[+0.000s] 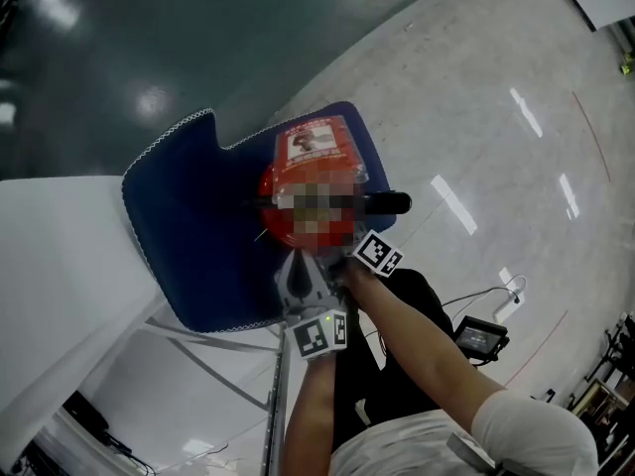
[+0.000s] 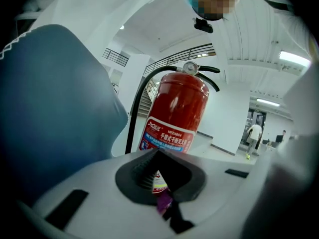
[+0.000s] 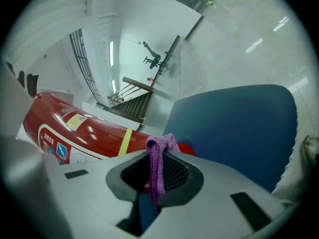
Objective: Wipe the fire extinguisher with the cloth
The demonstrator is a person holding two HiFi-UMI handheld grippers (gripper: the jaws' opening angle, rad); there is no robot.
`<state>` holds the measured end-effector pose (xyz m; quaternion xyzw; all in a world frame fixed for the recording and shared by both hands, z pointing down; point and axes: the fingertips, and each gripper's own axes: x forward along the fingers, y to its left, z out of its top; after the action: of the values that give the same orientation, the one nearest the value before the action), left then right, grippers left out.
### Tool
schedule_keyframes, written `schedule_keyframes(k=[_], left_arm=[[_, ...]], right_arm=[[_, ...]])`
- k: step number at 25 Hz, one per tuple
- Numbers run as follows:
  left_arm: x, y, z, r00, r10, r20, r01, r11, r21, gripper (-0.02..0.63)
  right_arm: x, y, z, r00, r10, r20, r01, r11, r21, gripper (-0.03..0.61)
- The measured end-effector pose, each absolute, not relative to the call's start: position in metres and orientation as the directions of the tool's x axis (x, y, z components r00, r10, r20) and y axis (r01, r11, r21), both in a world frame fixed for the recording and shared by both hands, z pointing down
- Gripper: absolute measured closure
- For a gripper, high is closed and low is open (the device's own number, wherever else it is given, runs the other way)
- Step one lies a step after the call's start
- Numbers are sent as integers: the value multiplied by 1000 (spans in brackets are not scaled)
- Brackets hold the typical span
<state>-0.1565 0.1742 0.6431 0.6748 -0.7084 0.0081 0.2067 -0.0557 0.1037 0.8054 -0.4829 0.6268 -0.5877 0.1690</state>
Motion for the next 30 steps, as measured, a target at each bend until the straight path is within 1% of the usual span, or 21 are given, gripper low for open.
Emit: schedule_keyframes(k=[5,8,12,25,30], left_arm=[[-155,181,629,1,-950,313,-961,85,263,609],[-152,186,614,13,-947,320,-965,72,253,609],[-151,195,597,14,-942,334,-965,75,252,609],[-148,207,521,24,-945,325,-970,57,237,609],[-141,208,492,47,-946,320,-974,28,226,609]], right_arm=[[-56,105,775,-464,-822,332,-358,-169,-919,529],[-54,109,753,-464,-819,338,-346,-183,-920,529],[-56,112,722,-485,-821,300,-340,-139,-930,529],[-62,124,619,-557,-794,244,-332,-57,-942,529],[-69,129,580,-618,-754,223,-337,-1,-941,529]])
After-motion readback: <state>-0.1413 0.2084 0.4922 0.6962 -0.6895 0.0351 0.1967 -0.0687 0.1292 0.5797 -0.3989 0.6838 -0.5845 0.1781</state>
